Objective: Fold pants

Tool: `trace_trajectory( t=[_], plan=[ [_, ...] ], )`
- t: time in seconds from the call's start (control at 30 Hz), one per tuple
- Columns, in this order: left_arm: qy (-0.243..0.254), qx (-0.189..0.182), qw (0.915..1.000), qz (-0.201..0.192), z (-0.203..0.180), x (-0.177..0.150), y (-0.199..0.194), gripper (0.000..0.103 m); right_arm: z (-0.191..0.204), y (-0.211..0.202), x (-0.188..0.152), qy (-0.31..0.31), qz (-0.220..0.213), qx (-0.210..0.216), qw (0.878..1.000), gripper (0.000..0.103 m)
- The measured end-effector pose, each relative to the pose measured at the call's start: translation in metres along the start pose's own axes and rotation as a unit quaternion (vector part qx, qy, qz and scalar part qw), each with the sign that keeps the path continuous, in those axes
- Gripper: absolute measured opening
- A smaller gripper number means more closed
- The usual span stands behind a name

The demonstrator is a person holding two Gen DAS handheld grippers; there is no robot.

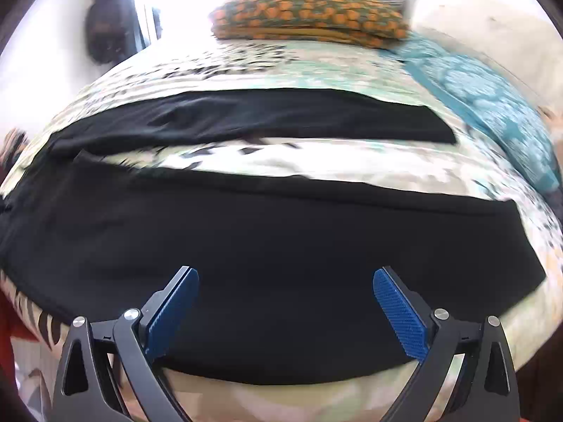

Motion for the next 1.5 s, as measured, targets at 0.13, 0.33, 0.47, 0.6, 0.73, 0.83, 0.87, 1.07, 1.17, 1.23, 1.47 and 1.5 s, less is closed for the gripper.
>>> trace_trajectory(
  t=[0.13, 0.33, 0.47, 0.6, 0.73, 0.83, 0.87, 1.07, 1.17, 1.23, 1.47, 1.5],
  plan=[
    [0.102, -0.007, 0.9948, 0.005, -0.051, -0.022, -0.003, 0.102, 0.028, 0.023, -0.012, -0.027, 0.023, 0.007, 0.999, 0.101],
    [0.133, -0.035, 0.9885, -0.063, -0.094, 0.031, -0.019, 0.102, 0.022, 0.026, -0.019, 0.022, 0.02, 0.027, 0.999, 0.103],
    [0.088, -0.007, 0.9926, -0.083, -0.087, 0.1, 0.011, 0.102, 0.022, 0.028, -0.018, 0.026, 0.019, 0.027, 0.999, 0.103],
    [0.065, 0.098, 0.993, -0.008, -0.052, 0.127, 0.093, 0.102, 0.019, 0.029, -0.015, 0.021, 0.036, 0.038, 0.998, 0.103],
    [-0.003, 0.052, 0.9985, -0.014, -0.007, 0.112, 0.113, 0.103, 0.005, 0.027, 0.0, 0.015, 0.077, 0.042, 0.996, 0.103],
    [0.022, 0.06, 0.9964, -0.056, -0.016, 0.1, 0.103, 0.102, -0.041, 0.026, 0.04, 0.039, 0.04, 0.027, 0.998, 0.103],
    [0.024, 0.065, 0.9957, -0.062, -0.013, 0.102, 0.106, 0.102, -0.063, 0.033, 0.057, 0.049, 0.037, 0.019, 0.998, 0.103],
    [0.023, 0.069, 0.9938, -0.084, 0.0, 0.107, 0.119, 0.102, -0.237, 0.129, 0.155, 0.145, 0.06, -0.089, 0.984, 0.103],
    [0.022, 0.069, 0.9932, -0.091, 0.0, 0.107, 0.123, 0.102, -0.308, 0.177, 0.18, 0.194, 0.092, -0.139, 0.967, 0.103],
    [0.023, 0.071, 0.9927, -0.095, 0.0, 0.107, 0.125, 0.102, -0.332, 0.202, 0.184, 0.2, 0.126, -0.15, 0.96, 0.103],
    [0.021, 0.07, 0.9921, -0.102, -0.001, 0.105, 0.126, 0.102, -0.338, 0.248, 0.187, 0.185, 0.138, -0.163, 0.959, 0.102],
    [0.02, 0.069, 0.9921, -0.103, -0.001, 0.105, 0.126, 0.102, -0.338, 0.247, 0.186, 0.191, 0.129, -0.16, 0.96, 0.102]
  ],
)
Point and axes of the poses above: each gripper's, at about its wrist camera, not at the fingertips, and y roughly the way its jaws point, z to its left, x to its top, the point moved 5 cm from there along y, roughly the way its jaws point, and after that the axes turned 10 degrees about -z, right-handed, at the moved point
